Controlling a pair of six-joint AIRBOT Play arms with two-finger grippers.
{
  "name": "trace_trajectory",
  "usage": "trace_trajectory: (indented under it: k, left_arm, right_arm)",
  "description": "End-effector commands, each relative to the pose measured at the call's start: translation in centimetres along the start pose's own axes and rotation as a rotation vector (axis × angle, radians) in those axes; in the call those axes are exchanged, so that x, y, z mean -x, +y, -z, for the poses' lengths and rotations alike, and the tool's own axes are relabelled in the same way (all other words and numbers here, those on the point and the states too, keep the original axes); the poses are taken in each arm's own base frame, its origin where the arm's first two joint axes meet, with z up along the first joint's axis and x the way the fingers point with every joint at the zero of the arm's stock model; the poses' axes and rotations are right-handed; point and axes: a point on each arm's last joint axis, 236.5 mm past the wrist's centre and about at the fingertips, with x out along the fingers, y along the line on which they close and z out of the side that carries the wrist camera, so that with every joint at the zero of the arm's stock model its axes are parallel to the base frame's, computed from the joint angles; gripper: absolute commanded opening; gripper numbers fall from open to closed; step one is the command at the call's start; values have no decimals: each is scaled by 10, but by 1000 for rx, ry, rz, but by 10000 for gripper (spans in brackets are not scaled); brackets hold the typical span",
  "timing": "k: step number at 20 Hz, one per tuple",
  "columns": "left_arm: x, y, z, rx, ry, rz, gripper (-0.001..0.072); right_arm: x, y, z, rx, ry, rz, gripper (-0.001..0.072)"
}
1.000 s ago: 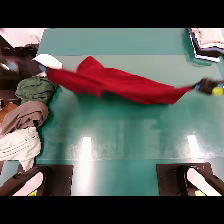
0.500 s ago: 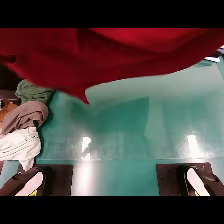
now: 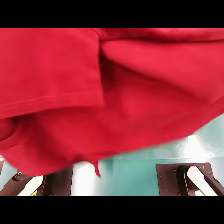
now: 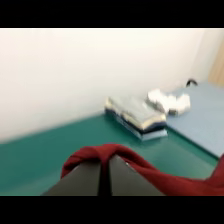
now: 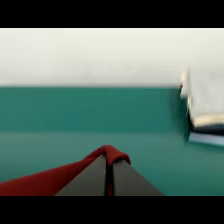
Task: Fold the shirts.
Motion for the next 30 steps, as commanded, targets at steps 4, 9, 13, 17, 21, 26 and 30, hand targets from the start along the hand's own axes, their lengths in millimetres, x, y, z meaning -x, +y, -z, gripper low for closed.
trace_trajectory:
  k: [4,9,13,17,21,26,30]
  left_arm:
    - [-99,111,233,409,626,1,23]
    - [-165,191,337,481,746,-65,23]
    - [-203,253,353,430,611,-185,24]
    - [-223,300,331,372,429,-311,23]
    - [-229,311,335,321,423,-320,23]
    - [-221,292,362,264,559,-233,24]
    - [-178,284,413,159,855,-200,23]
  right_arm:
    - [-126,-66,176,-120,728,104,13]
    - [-221,-51,276,-60,1001,68,13]
    - [-303,-65,290,-132,859,108,13]
    - [-350,-74,272,-178,676,129,13]
    - [-361,-77,259,-173,605,130,13]
    - [-342,-69,285,-118,744,123,13]
    - [-316,-64,320,-14,897,168,12]
